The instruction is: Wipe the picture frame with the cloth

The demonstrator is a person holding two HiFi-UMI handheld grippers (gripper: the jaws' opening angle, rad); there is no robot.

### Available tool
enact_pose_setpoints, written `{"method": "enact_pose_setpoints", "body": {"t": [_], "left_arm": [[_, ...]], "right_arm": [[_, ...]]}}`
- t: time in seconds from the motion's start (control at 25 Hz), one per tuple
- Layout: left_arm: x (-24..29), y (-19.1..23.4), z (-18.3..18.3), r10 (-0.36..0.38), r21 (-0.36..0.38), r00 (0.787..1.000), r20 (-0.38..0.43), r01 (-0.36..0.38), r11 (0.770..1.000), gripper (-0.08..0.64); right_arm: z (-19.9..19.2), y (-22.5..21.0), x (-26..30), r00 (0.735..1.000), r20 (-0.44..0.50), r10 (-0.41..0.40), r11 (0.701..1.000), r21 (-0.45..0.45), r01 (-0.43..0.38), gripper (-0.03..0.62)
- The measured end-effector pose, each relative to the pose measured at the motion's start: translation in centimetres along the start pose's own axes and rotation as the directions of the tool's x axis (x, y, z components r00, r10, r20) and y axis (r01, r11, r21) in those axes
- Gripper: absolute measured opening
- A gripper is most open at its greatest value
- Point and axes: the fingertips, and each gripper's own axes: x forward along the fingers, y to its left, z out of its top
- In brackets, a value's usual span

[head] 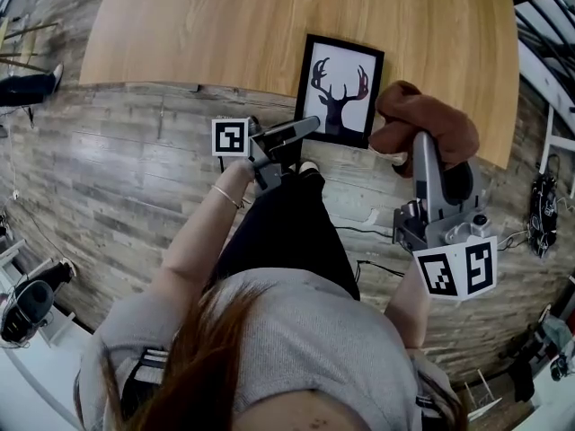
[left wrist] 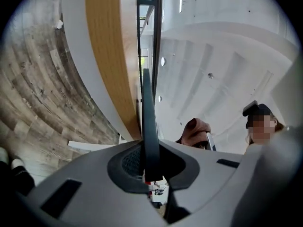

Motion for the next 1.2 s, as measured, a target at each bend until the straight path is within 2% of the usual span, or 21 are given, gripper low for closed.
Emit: {"method": "enact_pose_setpoints", "body": {"t": [0.2, 0.52, 0.72, 0.84, 1.0, 1.2], "left_arm": [[1.3, 0.6, 0.7, -0.017, -0.054, 1.000, -0.017, 0.016, 0.998, 0.038], [1.8, 0.8, 2.0, -0.017, -0.009, 0.999, 0.032, 0.017, 1.000, 0.046], [1.9, -0.4, 2.1, -0.100, -0.021, 0.995, 0.013, 0.100, 0.995, 0.164], [1.9, -0.7, 2.0, -0.113, -0.009, 0.994, 0.004, 0.113, 0.994, 0.199], [1.7, -0.5, 2.5, -0.107, -0.005, 0.994, 0.034, 0.108, 0.994, 0.199], [1.9, -0.2, 2.6, -0.090, -0.009, 0.996, 0.029, 0.090, 0.996, 0.199]], "right_arm": [[0.3, -1.5, 1.1, 1.000, -0.007, -0.002, 1.000, 0.009, 0.003, 0.133], [-1.0, -2.0, 1.0, 0.999, -0.034, -0.002, 0.999, 0.032, 0.003, 0.133], [-1.1, -2.0, 1.4, 0.999, -0.042, 0.006, 0.999, 0.032, -0.005, 0.133], [-0.9, -2.5, 1.3, 0.999, -0.039, 0.002, 0.999, 0.036, -0.001, 0.133], [-1.0, -3.0, 1.1, 0.999, -0.036, 0.003, 0.999, 0.044, -0.002, 0.133], [-1.3, -2.8, 1.1, 0.999, -0.043, 0.009, 0.999, 0.049, -0.007, 0.133]]}}
